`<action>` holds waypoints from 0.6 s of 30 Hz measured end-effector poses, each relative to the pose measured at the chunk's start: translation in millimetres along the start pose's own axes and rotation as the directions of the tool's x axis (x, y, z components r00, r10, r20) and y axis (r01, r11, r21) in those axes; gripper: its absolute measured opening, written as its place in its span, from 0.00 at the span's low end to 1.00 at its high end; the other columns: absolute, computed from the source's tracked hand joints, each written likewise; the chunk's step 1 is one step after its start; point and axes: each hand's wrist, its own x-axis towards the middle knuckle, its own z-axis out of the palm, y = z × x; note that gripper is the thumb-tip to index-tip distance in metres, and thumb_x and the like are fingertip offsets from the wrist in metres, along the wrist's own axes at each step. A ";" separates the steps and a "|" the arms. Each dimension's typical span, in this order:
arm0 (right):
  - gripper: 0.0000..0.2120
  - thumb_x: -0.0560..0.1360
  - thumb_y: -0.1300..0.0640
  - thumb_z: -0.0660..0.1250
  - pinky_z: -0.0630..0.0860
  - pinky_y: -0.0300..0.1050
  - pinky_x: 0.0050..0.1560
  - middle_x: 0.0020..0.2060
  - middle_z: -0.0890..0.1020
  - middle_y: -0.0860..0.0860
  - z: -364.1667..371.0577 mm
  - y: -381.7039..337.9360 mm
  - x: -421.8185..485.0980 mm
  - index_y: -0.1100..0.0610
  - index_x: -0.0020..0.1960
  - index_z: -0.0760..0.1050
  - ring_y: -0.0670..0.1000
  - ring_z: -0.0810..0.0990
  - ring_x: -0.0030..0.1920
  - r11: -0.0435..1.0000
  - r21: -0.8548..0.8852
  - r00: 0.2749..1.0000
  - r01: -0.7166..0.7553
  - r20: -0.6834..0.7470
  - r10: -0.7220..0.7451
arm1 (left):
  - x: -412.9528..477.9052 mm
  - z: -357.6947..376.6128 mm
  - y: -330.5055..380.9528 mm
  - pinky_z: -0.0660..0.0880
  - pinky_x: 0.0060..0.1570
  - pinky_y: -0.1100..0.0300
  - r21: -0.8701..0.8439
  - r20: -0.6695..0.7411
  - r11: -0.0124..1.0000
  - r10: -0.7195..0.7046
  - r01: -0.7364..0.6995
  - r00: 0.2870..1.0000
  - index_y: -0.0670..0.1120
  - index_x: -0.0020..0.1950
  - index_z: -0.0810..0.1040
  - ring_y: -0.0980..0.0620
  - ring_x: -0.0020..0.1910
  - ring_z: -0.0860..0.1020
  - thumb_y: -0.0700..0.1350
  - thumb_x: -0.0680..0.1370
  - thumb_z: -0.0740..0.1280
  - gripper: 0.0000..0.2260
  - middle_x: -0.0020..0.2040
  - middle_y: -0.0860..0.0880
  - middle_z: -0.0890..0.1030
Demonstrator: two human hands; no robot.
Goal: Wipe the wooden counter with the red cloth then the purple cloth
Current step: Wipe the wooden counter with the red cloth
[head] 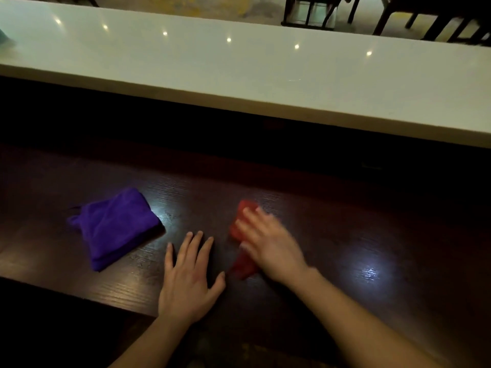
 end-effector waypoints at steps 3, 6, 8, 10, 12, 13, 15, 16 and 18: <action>0.25 0.79 0.46 0.59 0.54 0.55 0.75 0.77 0.59 0.53 -14.3 46.7 45.9 0.49 0.74 0.62 0.58 0.54 0.77 0.929 0.029 0.926 -0.368 -0.079 0.369 | 0.3 -1.5 0.7 0.52 0.75 0.37 -0.009 -0.014 1.000 -0.010 0.010 1.000 0.47 0.75 0.67 0.48 0.79 0.56 0.61 0.74 0.59 0.32 0.77 0.46 0.66; 0.26 0.77 0.45 0.61 0.56 0.57 0.74 0.76 0.61 0.55 -12.8 42.2 92.1 0.52 0.73 0.64 0.62 0.55 0.75 0.874 0.051 0.870 -0.484 -0.080 0.486 | 0.4 -4.0 2.9 0.53 0.75 0.37 -0.011 -0.023 1.000 -0.015 0.015 1.000 0.46 0.74 0.68 0.47 0.78 0.58 0.60 0.75 0.59 0.31 0.76 0.45 0.67; 0.27 0.77 0.44 0.61 0.54 0.57 0.75 0.77 0.59 0.54 -6.3 13.1 115.2 0.51 0.73 0.62 0.62 0.53 0.76 0.912 0.062 0.913 -0.406 -0.023 0.408 | 0.8 -6.1 3.0 0.55 0.74 0.37 -0.049 -0.045 0.998 -0.029 0.027 0.999 0.46 0.75 0.68 0.47 0.78 0.59 0.59 0.74 0.59 0.31 0.76 0.44 0.67; 0.28 0.77 0.44 0.61 0.53 0.56 0.75 0.77 0.57 0.53 3.1 -20.9 118.2 0.50 0.74 0.61 0.61 0.52 0.76 0.981 0.062 0.983 -0.182 0.035 0.180 | -0.1 -6.4 2.8 0.57 0.74 0.37 -0.095 -0.062 0.995 -0.046 0.040 0.997 0.45 0.76 0.65 0.45 0.78 0.59 0.58 0.74 0.60 0.33 0.77 0.43 0.65; 0.28 0.76 0.45 0.62 0.51 0.56 0.76 0.77 0.59 0.52 12.0 -43.8 97.3 0.49 0.74 0.62 0.60 0.53 0.77 0.994 0.092 0.994 0.054 0.091 -0.063 | -1.4 -4.8 1.2 0.59 0.73 0.37 -0.141 -0.088 0.989 -0.063 0.051 0.994 0.45 0.77 0.62 0.44 0.78 0.59 0.57 0.73 0.61 0.34 0.78 0.42 0.63; 0.28 0.76 0.45 0.62 0.51 0.56 0.75 0.77 0.59 0.52 15.3 -48.4 81.3 0.49 0.74 0.62 0.59 0.54 0.77 0.981 0.113 0.980 0.156 0.104 -0.168 | -1.7 -4.2 -0.1 0.60 0.73 0.37 -0.154 -0.101 0.987 -0.071 0.055 0.992 0.46 0.77 0.62 0.44 0.77 0.59 0.57 0.73 0.61 0.34 0.78 0.41 0.62; 0.27 0.76 0.44 0.61 0.50 0.52 0.74 0.77 0.60 0.50 14.5 -40.5 54.1 0.47 0.73 0.62 0.56 0.55 0.77 0.947 0.126 0.943 0.294 0.125 -0.309 | -1.9 -3.5 -1.4 0.59 0.73 0.38 -0.145 -0.099 0.988 -0.062 0.047 0.993 0.47 0.78 0.61 0.45 0.78 0.58 0.57 0.74 0.61 0.34 0.78 0.42 0.62; 0.26 0.77 0.43 0.60 0.49 0.51 0.74 0.77 0.59 0.49 11.5 -30.6 48.2 0.45 0.73 0.61 0.55 0.54 0.77 0.942 0.114 0.935 0.315 0.135 -0.329 | -1.9 -3.1 -1.7 0.57 0.74 0.39 -0.136 -0.091 0.990 -0.053 0.040 0.994 0.49 0.78 0.60 0.45 0.78 0.58 0.58 0.74 0.60 0.33 0.78 0.43 0.61; 0.26 0.78 0.42 0.58 0.51 0.53 0.76 0.77 0.58 0.49 5.8 -10.1 52.4 0.45 0.74 0.61 0.54 0.54 0.77 0.971 0.071 0.964 0.227 0.127 -0.235 | -2.0 -3.0 -1.7 0.55 0.74 0.40 -0.128 -0.074 0.991 -0.048 0.039 0.996 0.50 0.79 0.60 0.47 0.78 0.57 0.58 0.75 0.60 0.33 0.79 0.43 0.61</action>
